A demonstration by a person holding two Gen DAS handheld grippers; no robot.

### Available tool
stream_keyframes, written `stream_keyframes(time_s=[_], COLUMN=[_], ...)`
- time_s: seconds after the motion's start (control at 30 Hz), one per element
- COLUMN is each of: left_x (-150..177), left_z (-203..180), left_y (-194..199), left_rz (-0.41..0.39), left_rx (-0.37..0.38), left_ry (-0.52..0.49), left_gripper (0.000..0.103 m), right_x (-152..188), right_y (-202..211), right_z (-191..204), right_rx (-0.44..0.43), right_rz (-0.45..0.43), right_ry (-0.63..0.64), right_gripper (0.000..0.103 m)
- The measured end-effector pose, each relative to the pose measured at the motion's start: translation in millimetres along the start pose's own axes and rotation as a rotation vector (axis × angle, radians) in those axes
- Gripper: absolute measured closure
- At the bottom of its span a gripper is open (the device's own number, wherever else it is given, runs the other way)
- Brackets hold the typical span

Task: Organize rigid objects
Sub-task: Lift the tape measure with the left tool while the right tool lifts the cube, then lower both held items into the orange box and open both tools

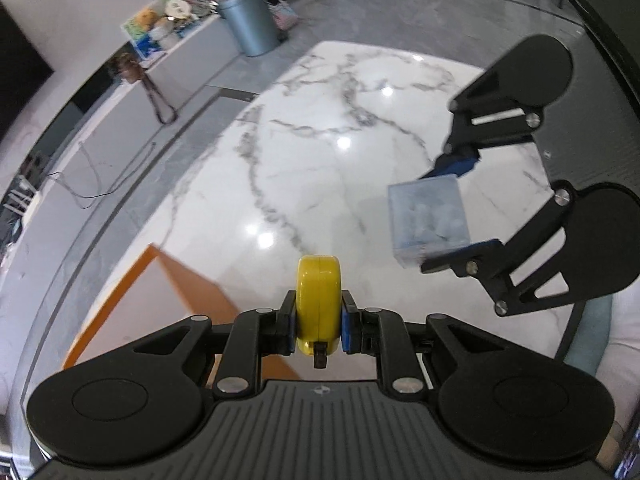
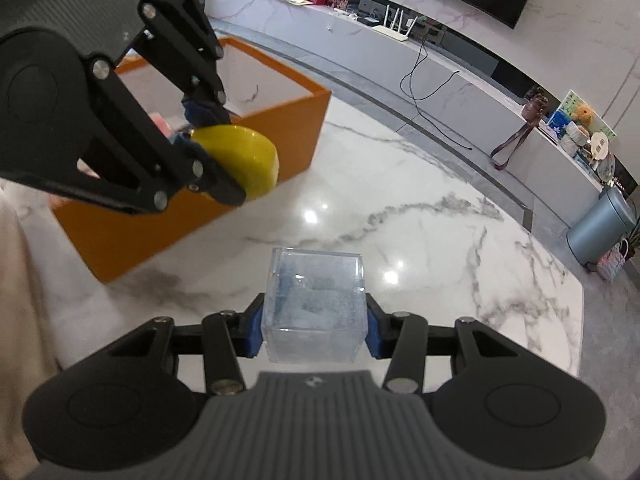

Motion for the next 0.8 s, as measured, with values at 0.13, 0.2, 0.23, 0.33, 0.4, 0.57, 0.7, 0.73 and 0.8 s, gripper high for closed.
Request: stream_keyframes(time_s=[0.13,0.2,0.23,0.33,0.4,0.57,0.7,0.73,0.8], left_x=[12,20,26,43,55,88,112,118,127], left_z=[6,12,15,24,31,52,70,74,80], left_y=[26,35,39,51,57,69,62,59,50], left_rz=[-0.013,-0.018,-0.018,-0.007,0.002,0.028,0.048,0.050,0.060], left_rx=[-0.028,-0.039,-0.043,-0.072,-0.090,-0.132,-0.150,-0.153,-0.155], left_ry=[0.055,0.081,0.097,0.129,0.152,0.214,0.268,0.281,0.293], left_gripper=[0.081,0.081,0.081,0.081,0.081,0.081,0.081,0.081,0.081], right_x=[-5,-9,-11,-23,-32,-57,-74,-78,-86], right_y=[19,27,31,39,41,34,21,17,7], right_z=[20,31,37,55,68,99,117,120,126], right_rx=[-0.011,-0.019,-0.027,-0.053,-0.072,-0.116,-0.137,-0.142,-0.155], right_rz=[-0.012,-0.025,-0.033,-0.060,-0.080,-0.106,-0.107,-0.106,-0.101], right_ry=[-0.007,-0.001,0.003,0.016,0.031,0.082,0.108,0.117,0.135], right_gripper=[0.055,0.055,0.055,0.055,0.055,0.055,0.055,0.055,0.055])
Point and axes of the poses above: each gripper's, at about its wrist camera, not at the fingertips, and y roughly against the way its jaws point, z to its left, x to its underside, the point moved 4 cm from there along -y, roughly the way its jaws point, and after that the axes turned 11 degrees about -y, right-handed, at the moved point
